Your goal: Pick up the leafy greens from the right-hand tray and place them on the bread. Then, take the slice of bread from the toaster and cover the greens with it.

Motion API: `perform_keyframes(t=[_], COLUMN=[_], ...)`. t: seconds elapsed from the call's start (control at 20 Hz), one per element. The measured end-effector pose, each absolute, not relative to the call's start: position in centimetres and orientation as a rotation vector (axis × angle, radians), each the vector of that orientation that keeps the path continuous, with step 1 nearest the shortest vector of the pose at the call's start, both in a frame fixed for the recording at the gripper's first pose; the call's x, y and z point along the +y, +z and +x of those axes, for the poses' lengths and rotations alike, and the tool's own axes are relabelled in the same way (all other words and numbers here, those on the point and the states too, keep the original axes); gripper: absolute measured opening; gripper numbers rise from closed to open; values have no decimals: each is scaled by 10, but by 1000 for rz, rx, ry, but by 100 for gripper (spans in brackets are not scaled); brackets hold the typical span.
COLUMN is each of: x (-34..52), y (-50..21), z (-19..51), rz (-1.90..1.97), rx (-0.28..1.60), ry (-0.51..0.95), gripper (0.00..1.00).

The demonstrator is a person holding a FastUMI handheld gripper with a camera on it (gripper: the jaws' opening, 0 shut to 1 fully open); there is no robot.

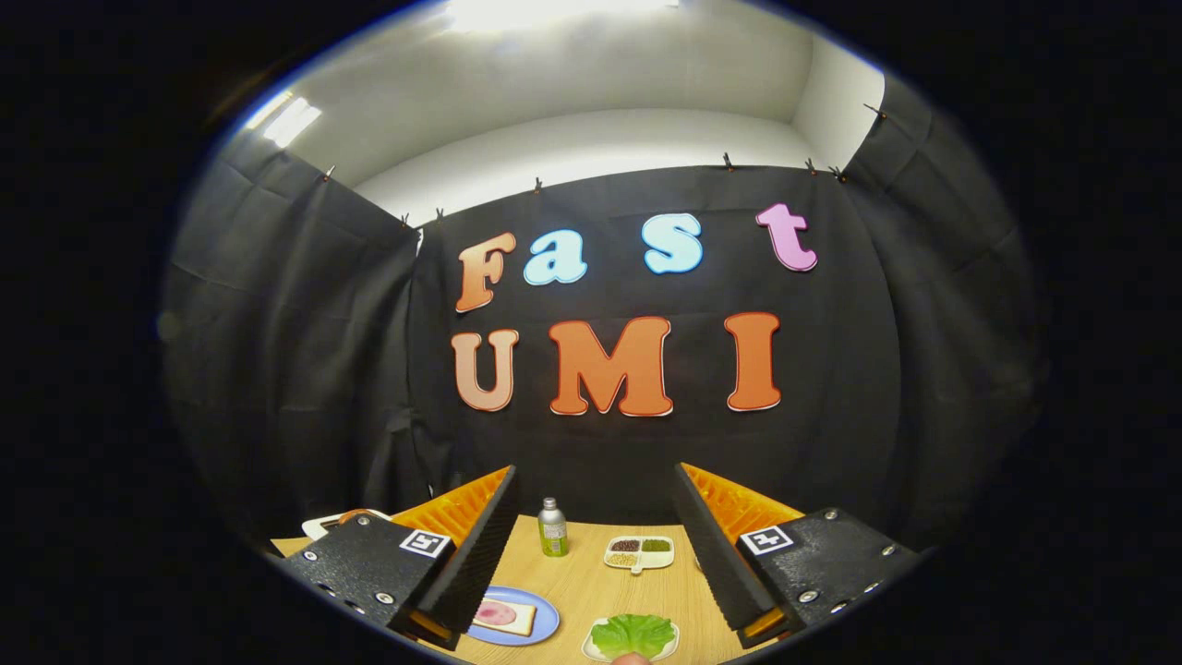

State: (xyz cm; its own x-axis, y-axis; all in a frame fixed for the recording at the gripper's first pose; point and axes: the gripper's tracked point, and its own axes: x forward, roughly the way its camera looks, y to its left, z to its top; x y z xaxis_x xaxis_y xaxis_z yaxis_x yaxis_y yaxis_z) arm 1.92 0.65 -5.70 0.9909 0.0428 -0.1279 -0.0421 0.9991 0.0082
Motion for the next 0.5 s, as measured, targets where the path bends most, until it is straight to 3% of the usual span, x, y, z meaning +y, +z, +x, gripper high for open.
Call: perform_keyframes(t=[0.5], x=[8], y=[-191], z=[37], rz=[-35], rx=[575], ry=[79], gripper=[98])
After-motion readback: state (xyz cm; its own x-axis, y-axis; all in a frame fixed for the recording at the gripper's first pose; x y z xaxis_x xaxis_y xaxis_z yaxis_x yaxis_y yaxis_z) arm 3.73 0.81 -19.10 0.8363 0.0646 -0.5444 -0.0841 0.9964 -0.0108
